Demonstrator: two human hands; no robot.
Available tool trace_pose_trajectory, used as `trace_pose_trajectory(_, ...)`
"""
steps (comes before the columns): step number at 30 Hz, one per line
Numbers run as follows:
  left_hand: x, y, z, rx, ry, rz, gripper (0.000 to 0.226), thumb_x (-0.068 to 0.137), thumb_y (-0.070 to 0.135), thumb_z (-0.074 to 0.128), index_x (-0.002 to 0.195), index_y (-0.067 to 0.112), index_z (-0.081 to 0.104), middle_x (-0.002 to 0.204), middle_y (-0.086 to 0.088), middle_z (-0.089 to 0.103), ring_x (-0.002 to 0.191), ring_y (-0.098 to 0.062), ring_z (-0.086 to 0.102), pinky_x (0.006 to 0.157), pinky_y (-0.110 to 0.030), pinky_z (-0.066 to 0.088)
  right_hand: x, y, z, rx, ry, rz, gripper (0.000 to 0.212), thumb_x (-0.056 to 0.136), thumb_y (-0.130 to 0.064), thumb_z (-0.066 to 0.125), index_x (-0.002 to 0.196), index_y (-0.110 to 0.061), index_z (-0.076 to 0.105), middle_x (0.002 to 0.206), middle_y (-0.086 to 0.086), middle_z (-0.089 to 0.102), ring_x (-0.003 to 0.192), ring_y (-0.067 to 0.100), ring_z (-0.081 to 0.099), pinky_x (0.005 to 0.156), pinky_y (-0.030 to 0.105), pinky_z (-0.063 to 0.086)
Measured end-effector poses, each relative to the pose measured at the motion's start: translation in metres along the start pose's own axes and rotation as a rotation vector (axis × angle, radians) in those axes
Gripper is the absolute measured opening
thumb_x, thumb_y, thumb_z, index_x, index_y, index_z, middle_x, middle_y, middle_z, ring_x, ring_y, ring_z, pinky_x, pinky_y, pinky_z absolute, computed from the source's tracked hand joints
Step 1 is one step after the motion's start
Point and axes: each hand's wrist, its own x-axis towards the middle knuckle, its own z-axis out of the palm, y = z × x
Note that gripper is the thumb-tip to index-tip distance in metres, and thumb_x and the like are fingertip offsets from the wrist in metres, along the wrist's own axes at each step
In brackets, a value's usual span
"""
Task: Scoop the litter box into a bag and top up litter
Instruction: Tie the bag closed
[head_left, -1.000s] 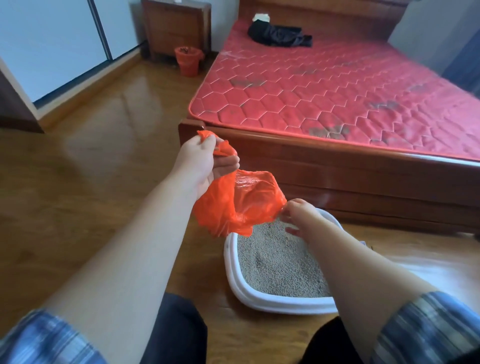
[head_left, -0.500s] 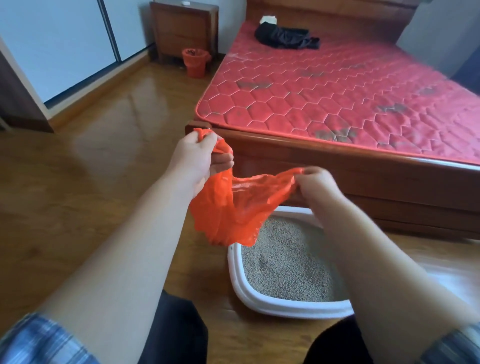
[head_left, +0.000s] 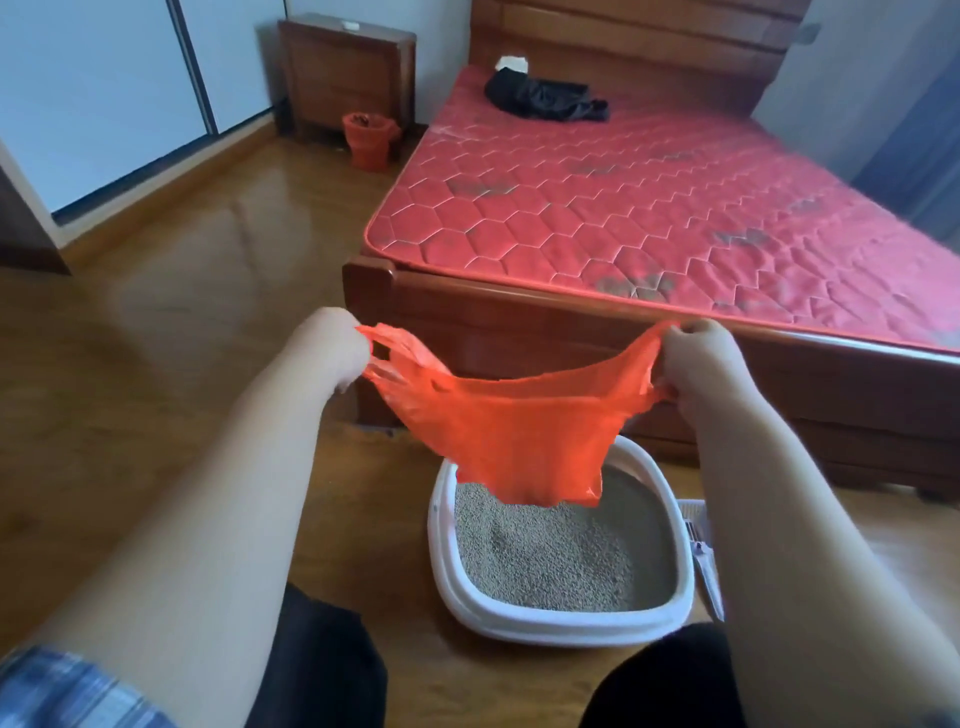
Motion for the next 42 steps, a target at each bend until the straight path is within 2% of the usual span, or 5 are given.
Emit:
trace_pose_trajectory(10, 0.011, 0.009, 0.02, -0.317, 0.187, 0.145, 0.022, 0.09, 0.015, 0.05, 0.093, 0.02, 0.071, 0.08, -0.001, 0.068, 0.069, -0.022, 0.061, 0.063, -0.028, 0.048, 0.028, 0.008, -0.002, 0.168, 0.037, 0.021, 0.035, 0.082, 0.005, 0.048, 0.11, -0.005, 0.067, 0.078, 0.007, 0.063, 0.064, 0.02, 0.06, 0.055, 0.028, 0.05)
trace_pose_trajectory(16, 0.007, 0.015, 0.028, -0.459, 0.143, 0.168, 0.017, 0.089, 0.017, 0.053, 0.085, 0.023, 0.069, 0.073, 0.001, 0.065, 0.064, -0.016, 0.059, 0.059, -0.028, 0.049, 0.011, 0.018, 0.015, -0.578, -0.201, -0.096, 0.021, 0.093, -0.007, 0.052, 0.099, -0.006, 0.073, 0.09, 0.012, 0.071, 0.081, 0.029, 0.065, 0.062, 0.026, 0.046)
trace_pose_trajectory(23, -0.006, 0.025, 0.034, -0.352, 0.21, 0.346, 0.034, 0.1, 0.035, 0.049, 0.127, 0.018, 0.062, 0.123, 0.002, 0.061, 0.112, -0.015, 0.056, 0.094, -0.027, 0.042, -0.001, -0.007, 0.026, -0.192, -0.023, -0.392, 0.017, 0.092, -0.015, 0.056, 0.091, -0.019, 0.072, 0.086, 0.001, 0.072, 0.081, 0.021, 0.065, 0.072, 0.031, 0.048)
trace_pose_trajectory(32, -0.032, 0.047, 0.05, -0.753, 0.045, 0.399, 0.023, 0.097, 0.018, 0.036, 0.082, 0.018, 0.054, 0.071, 0.001, 0.07, 0.068, -0.021, 0.067, 0.076, -0.041, 0.057, -0.037, -0.019, 0.075, 0.295, -0.338, -0.259, 0.031, 0.1, -0.018, 0.04, 0.081, -0.014, 0.063, 0.074, -0.002, 0.075, 0.072, 0.017, 0.069, 0.069, 0.032, 0.054)
trace_pose_trajectory(42, -0.038, 0.046, 0.061, -0.669, -0.211, 0.413, 0.029, 0.084, 0.047, 0.07, 0.102, 0.027, 0.06, 0.065, 0.015, 0.058, 0.06, -0.009, 0.054, 0.061, -0.031, 0.045, -0.063, -0.024, 0.095, 0.048, -0.4, -0.455, 0.017, 0.099, -0.012, 0.047, 0.108, -0.02, 0.035, 0.083, -0.002, 0.056, 0.063, 0.007, 0.05, 0.057, 0.027, 0.041)
